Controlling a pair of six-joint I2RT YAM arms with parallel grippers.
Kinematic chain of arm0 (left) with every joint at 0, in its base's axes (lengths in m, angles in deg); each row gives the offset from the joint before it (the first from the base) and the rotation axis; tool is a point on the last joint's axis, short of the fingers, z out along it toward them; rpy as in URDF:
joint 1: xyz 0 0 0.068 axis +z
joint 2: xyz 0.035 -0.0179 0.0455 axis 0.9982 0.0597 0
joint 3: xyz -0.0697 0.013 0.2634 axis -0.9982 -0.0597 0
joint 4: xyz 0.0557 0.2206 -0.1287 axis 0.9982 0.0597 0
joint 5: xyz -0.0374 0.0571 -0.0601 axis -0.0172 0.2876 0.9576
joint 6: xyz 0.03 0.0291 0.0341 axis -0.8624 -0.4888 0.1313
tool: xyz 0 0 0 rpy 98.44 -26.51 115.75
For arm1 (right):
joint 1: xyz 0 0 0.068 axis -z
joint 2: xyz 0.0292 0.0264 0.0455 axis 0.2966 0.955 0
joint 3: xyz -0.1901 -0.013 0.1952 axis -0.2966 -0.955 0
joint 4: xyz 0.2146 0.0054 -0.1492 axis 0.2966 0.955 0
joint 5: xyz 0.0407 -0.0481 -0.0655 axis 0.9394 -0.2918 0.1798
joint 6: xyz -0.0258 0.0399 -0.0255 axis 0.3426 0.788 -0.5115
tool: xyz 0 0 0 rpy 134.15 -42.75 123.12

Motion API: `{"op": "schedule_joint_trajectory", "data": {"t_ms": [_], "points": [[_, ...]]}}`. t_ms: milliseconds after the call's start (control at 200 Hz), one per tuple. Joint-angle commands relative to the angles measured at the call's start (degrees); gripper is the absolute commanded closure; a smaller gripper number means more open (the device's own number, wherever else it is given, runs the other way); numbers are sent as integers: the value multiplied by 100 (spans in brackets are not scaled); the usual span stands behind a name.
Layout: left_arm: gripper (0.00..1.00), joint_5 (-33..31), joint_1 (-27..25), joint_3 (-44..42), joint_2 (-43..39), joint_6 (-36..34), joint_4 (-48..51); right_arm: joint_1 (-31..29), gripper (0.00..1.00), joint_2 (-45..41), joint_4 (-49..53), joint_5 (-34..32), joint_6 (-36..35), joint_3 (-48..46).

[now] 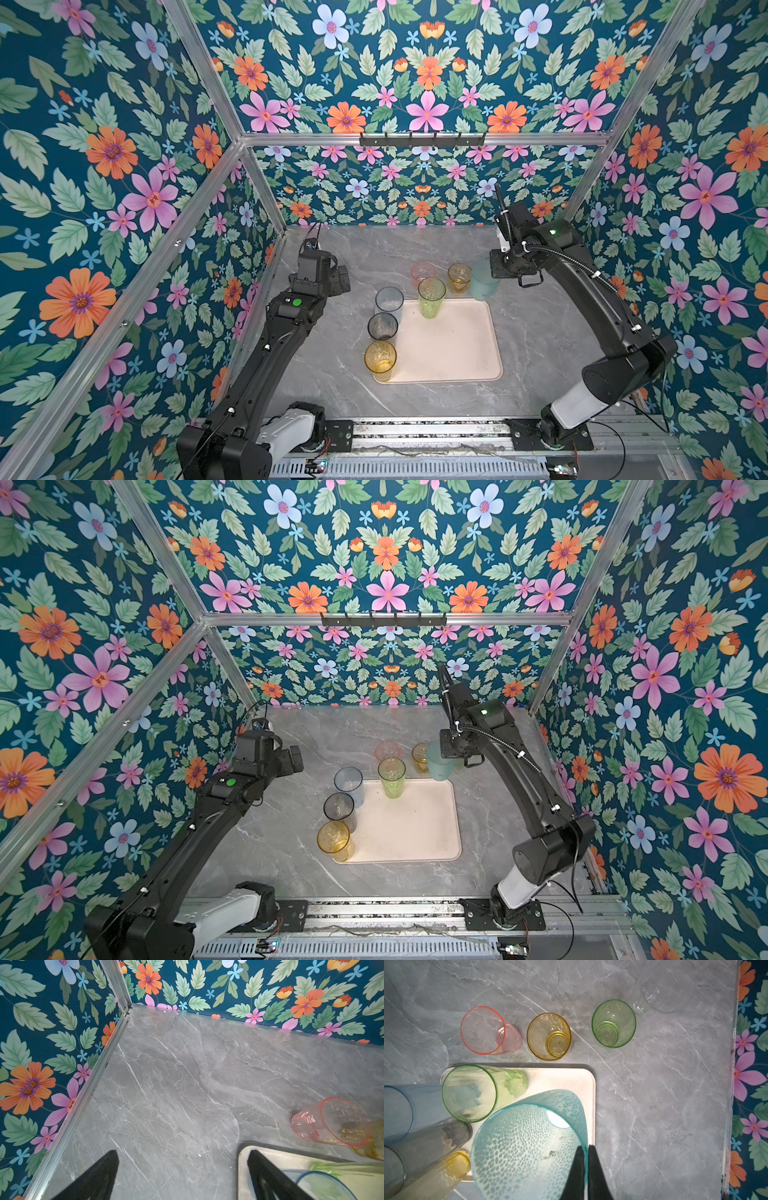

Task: Place the glasses into the tray
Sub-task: 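Lower the teal glass onto the tray near the green glass, right gripper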

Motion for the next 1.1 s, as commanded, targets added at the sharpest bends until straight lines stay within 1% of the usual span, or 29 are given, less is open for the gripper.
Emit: {"op": "schedule_joint_trajectory", "data": {"t_ms": [0,350,525,645,850,1095], "points": [[1,19,19,18,-1,-62,-73,-21,100,-177,-181,102,107,-328],[0,7,19,9,41,-25,-100,-432,100,-1348,-1233,149,420,-2240],[1,23,17,21,91,-19,-98,-549,100,-1744,-1724,219,579,-2946],[1,-30,22,17,83,17,-98,-696,100,-1788,-1995,348,641,-3203],[1,-105,32,-9,68,40,-89,-1336,100,-1666,-2368,94,584,-3386],[1,-105,36,8,79,23,-89,-1626,100,-1556,-2909,138,540,-3662]]}}
